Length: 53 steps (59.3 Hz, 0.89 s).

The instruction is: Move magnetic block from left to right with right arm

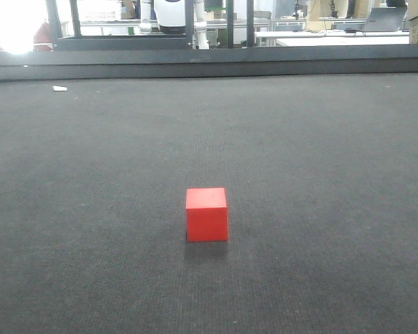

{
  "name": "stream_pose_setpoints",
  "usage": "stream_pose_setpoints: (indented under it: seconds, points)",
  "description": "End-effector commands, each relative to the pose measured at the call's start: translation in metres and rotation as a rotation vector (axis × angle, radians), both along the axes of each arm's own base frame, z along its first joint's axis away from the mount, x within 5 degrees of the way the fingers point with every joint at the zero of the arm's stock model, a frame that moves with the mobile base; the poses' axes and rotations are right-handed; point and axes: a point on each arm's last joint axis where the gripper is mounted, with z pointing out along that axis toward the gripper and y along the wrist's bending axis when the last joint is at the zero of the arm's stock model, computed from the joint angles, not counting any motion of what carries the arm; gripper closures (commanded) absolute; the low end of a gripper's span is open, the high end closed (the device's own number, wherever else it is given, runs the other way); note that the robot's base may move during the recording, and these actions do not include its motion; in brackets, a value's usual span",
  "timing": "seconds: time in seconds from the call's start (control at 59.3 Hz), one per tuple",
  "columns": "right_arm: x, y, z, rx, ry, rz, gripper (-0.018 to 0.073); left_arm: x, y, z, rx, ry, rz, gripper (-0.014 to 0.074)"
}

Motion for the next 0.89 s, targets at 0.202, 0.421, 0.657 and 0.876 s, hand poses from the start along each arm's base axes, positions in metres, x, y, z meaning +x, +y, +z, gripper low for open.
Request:
stream_pose_setpoints:
  seconds: [0.202,0.421,0.657,0.876]
  points:
    - [-0.002,-0.001,0.011,-0.009,-0.105,-0.01,0.0503,-0.001,0.0,0.005,-0.007,-0.085,-0.006,0.0713]
    - [-0.002,-0.001,0.012,0.0,-0.117,-0.011,0.0503,-0.001,0.0,0.005,-0.007,-0.085,-0.006,0.0713]
    - [-0.006,-0.001,0.036,0.047,-0.157,-0.005,0.0503,-0.001,0.0,0.005,-0.007,-0.085,-0.006,0.0713]
    - [0.0,0.002,0.079,0.036,0.089,0.023,0.0503,-0.001,0.0,0.005,-0.007,-0.085,-0.006,0.0713]
